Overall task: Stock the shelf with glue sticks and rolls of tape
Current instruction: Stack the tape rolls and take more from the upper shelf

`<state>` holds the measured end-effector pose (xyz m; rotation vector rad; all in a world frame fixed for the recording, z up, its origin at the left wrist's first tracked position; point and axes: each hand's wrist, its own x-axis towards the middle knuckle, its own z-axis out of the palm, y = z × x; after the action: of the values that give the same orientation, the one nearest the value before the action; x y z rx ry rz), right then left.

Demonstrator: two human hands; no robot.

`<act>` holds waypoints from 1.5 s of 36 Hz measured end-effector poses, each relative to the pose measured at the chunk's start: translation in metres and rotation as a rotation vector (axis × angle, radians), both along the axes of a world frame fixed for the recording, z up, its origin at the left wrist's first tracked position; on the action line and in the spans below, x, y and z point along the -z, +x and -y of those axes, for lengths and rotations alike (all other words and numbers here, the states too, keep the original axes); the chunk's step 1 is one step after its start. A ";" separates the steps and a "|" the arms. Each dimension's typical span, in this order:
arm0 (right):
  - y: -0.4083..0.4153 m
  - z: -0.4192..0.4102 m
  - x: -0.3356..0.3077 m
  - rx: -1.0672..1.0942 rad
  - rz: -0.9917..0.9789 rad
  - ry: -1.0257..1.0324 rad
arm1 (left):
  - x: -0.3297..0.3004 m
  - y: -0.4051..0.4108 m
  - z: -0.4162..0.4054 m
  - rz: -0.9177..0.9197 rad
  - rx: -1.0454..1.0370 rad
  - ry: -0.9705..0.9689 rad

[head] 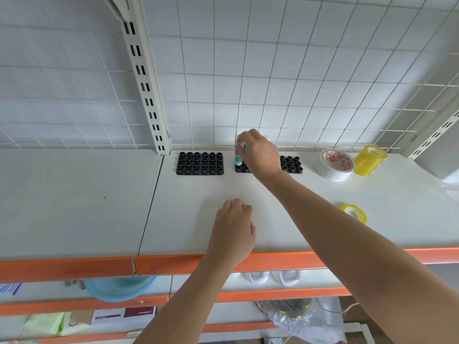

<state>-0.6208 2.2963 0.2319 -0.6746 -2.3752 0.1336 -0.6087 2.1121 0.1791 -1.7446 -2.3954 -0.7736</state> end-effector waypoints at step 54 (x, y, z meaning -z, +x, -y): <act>0.300 -0.014 0.031 0.197 0.204 -0.329 | -0.030 0.122 -0.078 0.175 0.212 -0.134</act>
<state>-0.3212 2.3103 0.2009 -1.1204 -2.4873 0.3921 -0.4863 2.1904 0.2088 -2.0923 -2.4496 -0.8397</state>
